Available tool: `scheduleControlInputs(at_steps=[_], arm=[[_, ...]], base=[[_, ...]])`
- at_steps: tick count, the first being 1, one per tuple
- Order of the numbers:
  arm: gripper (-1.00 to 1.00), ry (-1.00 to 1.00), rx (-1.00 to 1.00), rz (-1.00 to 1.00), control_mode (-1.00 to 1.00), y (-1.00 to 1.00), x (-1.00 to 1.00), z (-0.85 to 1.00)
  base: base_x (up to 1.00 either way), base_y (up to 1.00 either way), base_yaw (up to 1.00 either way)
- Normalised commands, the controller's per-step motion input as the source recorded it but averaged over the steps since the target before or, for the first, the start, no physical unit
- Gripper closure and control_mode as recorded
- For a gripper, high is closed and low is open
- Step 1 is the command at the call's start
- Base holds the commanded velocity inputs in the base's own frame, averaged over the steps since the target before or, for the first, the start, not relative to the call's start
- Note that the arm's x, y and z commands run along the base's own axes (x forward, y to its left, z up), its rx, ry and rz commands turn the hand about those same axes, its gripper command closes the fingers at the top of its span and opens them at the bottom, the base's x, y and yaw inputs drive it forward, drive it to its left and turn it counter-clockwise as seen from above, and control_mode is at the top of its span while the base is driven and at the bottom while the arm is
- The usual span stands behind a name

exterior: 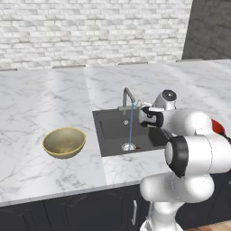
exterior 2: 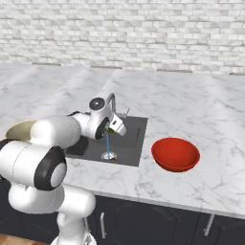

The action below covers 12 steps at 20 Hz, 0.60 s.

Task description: Pick the bell peppers from the sink and place them in one bowl. Place the lime in the other bowl. Then turn off the sink faucet.

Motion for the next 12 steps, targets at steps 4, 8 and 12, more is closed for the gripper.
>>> scheduleControlInputs(at_steps=[4,8,12], arm=[[1.0,0.22,0.0,-0.18,-1.0,-0.29,-0.1,0.66],[1.0,0.12,-0.02,-0.19,-1.0,-0.57,-0.06,0.07],[1.0,-0.01,0.0,-0.14,-1.0,-0.56,-0.13,-0.02]], base=[[0.0,0.0,0.0],[0.0,0.0,0.0],[0.0,0.0,0.0]])
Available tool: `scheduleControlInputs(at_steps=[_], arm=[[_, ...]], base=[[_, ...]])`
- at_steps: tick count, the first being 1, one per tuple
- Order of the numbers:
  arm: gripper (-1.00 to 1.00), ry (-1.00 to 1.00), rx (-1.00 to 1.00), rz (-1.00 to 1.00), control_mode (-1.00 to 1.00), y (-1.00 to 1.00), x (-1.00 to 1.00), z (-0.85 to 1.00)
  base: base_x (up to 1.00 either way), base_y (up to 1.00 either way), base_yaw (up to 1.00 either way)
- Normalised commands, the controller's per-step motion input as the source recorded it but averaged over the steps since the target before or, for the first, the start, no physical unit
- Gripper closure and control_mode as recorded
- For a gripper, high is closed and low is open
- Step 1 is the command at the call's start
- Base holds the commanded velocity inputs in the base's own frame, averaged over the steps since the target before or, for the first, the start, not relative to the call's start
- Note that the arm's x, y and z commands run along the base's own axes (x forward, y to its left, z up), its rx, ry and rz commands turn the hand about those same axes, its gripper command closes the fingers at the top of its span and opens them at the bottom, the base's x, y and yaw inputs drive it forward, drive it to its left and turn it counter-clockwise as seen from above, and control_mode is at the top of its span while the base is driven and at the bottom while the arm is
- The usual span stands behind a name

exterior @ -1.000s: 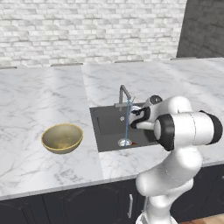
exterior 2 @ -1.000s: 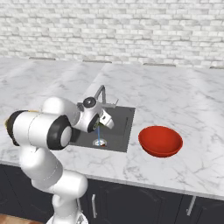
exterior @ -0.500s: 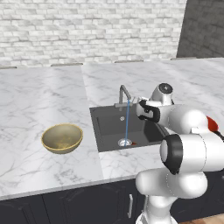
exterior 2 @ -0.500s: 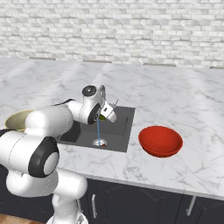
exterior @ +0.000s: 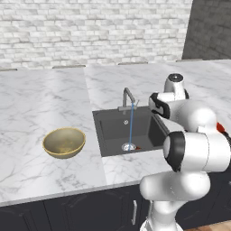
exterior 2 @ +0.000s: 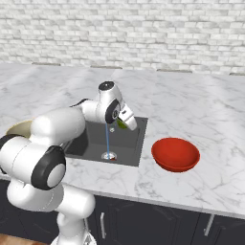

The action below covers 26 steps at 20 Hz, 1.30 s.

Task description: Pick the bell peppers from the sink and place them in one bowl. Place the lime in the other bowl. Then turn off the sink faucet.

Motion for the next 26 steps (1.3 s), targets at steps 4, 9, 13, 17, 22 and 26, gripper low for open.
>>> scheduleControlInputs(at_steps=[4,9,13,17,22,26], arm=[[1.0,-0.05,0.0,-0.02,-1.0,-0.63,-0.18,0.0],[1.0,-0.06,0.02,0.0,-1.0,-0.44,-0.22,0.0],[1.0,0.0,0.0,0.0,-1.0,-0.39,-0.03,0.0],[1.0,0.02,0.0,-0.02,-1.0,-0.27,0.0,0.0],[1.0,0.01,0.0,-0.04,-1.0,-0.25,0.0,-0.05],[1.0,0.0,0.0,-0.04,-1.0,-0.32,0.0,-0.16]], base=[[0.0,0.0,0.0],[0.0,0.0,0.0],[0.0,0.0,0.0],[0.0,0.0,0.0],[0.0,0.0,0.0],[0.0,0.0,0.0]])
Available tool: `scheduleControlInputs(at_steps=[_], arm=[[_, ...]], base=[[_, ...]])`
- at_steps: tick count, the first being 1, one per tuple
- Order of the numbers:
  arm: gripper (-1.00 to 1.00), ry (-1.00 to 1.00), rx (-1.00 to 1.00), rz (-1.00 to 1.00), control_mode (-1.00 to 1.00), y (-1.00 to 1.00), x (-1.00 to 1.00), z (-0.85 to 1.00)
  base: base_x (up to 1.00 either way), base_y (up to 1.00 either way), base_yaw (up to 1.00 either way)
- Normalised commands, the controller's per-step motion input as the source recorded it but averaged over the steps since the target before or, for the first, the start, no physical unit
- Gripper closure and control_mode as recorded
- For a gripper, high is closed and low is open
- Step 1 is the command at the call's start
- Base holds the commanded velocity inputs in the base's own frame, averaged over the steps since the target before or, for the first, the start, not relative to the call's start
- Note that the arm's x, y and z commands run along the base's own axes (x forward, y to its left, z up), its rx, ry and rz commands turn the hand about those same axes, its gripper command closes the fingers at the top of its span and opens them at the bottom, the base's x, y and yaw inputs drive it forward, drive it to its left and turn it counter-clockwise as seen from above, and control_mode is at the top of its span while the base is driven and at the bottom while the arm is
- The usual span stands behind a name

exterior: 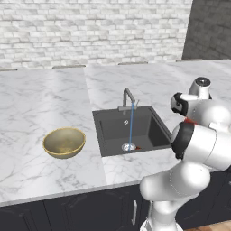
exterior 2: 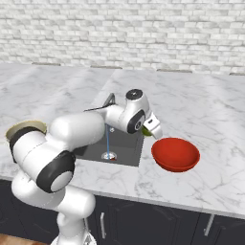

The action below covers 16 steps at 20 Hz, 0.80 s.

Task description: Pick the bell peppers from the sink and place them in one bowl. Place the lime in the other bowl. Then turn off the sink faucet.

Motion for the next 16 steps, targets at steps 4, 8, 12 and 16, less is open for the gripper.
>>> scheduleControlInputs(at_steps=[4,8,12,16], arm=[[1.0,0.0,0.0,-0.01,-1.0,-0.4,0.0,-0.29],[1.0,0.0,0.0,-0.01,-1.0,-0.46,0.0,-0.24],[1.0,0.0,0.01,-0.01,-1.0,-0.54,0.0,-0.15],[1.0,0.0,0.06,0.0,-1.0,-0.54,0.0,-0.21]], base=[[0.0,0.0,0.0],[0.0,0.0,0.0],[0.0,0.0,0.0],[0.0,0.0,0.0]])
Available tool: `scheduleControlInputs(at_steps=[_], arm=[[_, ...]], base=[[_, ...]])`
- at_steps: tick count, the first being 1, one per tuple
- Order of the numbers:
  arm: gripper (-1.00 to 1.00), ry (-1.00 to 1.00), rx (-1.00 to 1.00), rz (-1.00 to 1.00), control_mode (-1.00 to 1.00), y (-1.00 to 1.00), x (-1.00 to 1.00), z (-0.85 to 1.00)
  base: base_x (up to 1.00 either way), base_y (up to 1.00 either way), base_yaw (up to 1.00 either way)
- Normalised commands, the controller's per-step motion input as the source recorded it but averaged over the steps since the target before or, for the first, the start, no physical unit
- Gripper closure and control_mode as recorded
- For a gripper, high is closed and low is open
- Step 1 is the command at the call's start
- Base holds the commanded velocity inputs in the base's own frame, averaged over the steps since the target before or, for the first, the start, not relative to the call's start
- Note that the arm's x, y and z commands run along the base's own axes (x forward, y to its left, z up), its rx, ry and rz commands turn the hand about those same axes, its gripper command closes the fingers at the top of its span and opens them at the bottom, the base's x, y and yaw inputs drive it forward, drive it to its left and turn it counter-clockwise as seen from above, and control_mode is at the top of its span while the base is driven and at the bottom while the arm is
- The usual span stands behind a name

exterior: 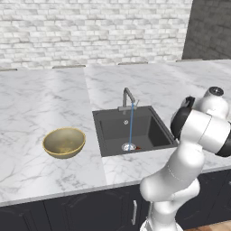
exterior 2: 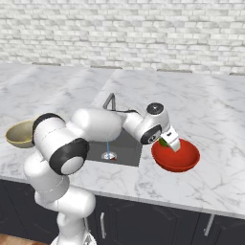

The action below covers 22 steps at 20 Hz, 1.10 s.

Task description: Pick the bell peppers from the sink and place them in one bowl. Place the lime in the other bowl. Then turn off the sink faucet.

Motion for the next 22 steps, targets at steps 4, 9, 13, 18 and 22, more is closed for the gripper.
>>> scheduleControlInputs(at_steps=[4,9,13,18,22], arm=[[1.0,0.0,0.07,0.0,-1.0,-0.4,0.0,-0.35],[1.0,0.0,0.05,0.0,-1.0,-0.24,0.1,-0.22],[1.0,0.0,0.05,0.0,-1.0,-0.11,0.52,-0.29],[-1.0,0.0,0.04,0.0,-1.0,-0.19,0.52,-0.26],[-1.0,0.0,0.02,0.0,-1.0,-0.67,-0.03,0.0]], base=[[0.0,0.0,0.0],[0.0,0.0,0.0],[0.0,0.0,0.0],[0.0,0.0,0.0],[0.0,0.0,0.0]])
